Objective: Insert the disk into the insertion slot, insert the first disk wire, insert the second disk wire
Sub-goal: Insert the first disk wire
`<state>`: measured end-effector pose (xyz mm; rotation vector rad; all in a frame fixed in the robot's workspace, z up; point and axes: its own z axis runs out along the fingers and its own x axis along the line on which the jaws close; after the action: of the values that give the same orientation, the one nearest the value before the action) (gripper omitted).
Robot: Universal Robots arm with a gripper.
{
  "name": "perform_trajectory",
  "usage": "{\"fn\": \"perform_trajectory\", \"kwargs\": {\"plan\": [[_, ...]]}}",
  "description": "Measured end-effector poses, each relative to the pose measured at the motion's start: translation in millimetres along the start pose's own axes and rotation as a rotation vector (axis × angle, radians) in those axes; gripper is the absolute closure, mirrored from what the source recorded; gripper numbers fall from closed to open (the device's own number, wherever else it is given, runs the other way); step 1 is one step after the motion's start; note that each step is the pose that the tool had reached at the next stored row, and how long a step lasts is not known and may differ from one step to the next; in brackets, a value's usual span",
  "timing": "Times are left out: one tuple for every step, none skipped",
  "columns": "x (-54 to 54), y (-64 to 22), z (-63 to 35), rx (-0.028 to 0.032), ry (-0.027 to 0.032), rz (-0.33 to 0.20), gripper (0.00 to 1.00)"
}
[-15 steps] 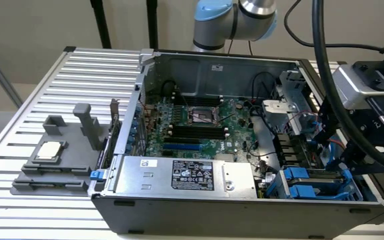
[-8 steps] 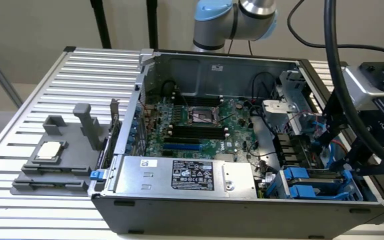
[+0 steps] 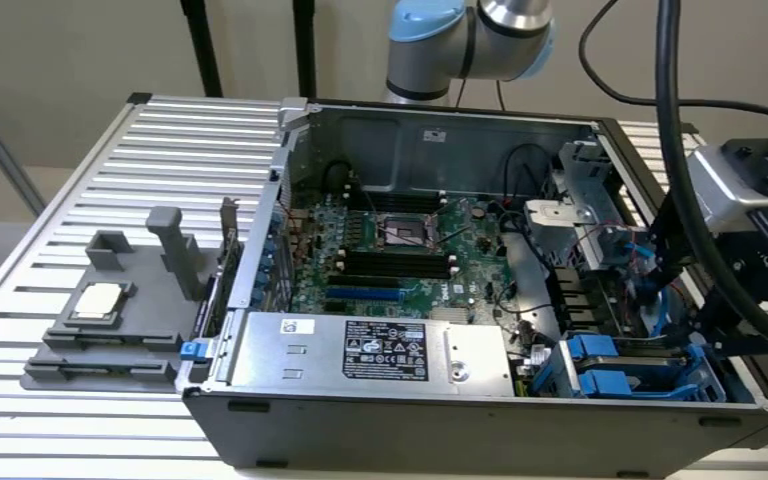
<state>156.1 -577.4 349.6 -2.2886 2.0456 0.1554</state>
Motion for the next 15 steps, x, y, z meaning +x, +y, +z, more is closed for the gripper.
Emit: {"fn": "perform_trajectory", "kwargs": {"plan": [[-2.7,0.5,1.4,0.0,0.0,0.0,0.45],[-5.2,1.1,2.2,0.0,0.0,0.0,0.45],[-7.4,1.7,2.6,0.0,-0.0002,0.0,0.45],[-8.8,2.4,2.8,0.0,-0.0002,0.0,0.45],[-9.2,2.9,2.8,0.0,-0.0003,0.0,0.45],[-9.2,3.5,2.7,0.0,-0.0005,0.0,0.45],[-9.4,3.9,2.1,0.0001,-0.0004,0.0,0.45],[-9.6,4.8,1.6,0.0001,-0.0009,0.0,0.45],[-9.8,6.3,1.0,0.0002,-0.0017,0.0,0.45],[-10.0,8.0,0.2,0.0003,-0.0027,0.0,0.45],[-10.2,9.9,-0.5,0.0004,-0.004,0.0,0.45],[-10.4,11.8,-1.5,0.0005,-0.0045,0.0,0.45],[-10.6,14.0,-2.0,0.0005,-0.0052,0.0,0.45],[-10.8,16.2,-2.6,0.0005,-0.0053,-0.001,0.45],[-10.6,17.4,-3.0,0.0006,-0.0052,-0.001,0.45]]}}
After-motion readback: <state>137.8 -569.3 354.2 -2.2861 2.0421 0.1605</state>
